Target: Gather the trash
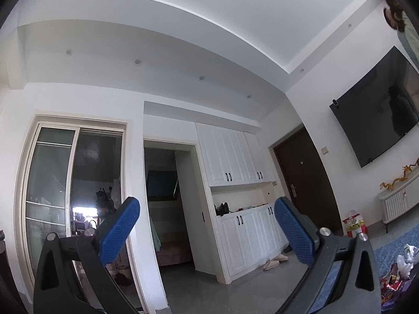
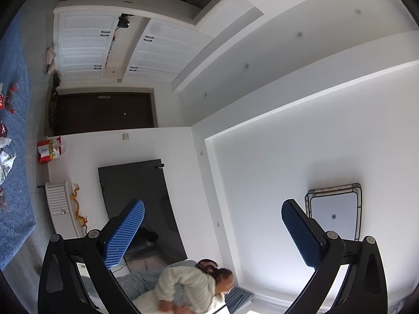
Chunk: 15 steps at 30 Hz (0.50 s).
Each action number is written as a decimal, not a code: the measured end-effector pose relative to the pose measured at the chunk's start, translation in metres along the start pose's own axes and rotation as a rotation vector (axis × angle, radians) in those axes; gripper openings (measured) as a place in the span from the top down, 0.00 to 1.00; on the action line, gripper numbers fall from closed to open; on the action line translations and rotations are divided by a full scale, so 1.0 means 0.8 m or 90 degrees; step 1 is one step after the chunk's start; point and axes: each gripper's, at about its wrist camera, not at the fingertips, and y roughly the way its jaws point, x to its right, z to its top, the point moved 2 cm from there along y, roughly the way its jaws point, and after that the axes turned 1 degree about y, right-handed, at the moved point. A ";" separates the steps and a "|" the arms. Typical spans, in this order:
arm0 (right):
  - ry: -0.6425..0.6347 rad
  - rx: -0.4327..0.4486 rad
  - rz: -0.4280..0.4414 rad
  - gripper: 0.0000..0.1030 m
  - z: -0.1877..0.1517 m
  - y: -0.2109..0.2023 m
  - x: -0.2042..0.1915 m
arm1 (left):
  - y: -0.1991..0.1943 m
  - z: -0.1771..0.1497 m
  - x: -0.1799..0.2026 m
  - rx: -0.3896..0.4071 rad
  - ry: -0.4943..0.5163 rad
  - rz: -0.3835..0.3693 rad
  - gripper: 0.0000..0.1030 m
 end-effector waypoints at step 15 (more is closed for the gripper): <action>0.006 0.002 0.006 0.00 0.004 0.002 -0.003 | 0.003 0.003 -0.008 -0.007 -0.012 -0.008 0.00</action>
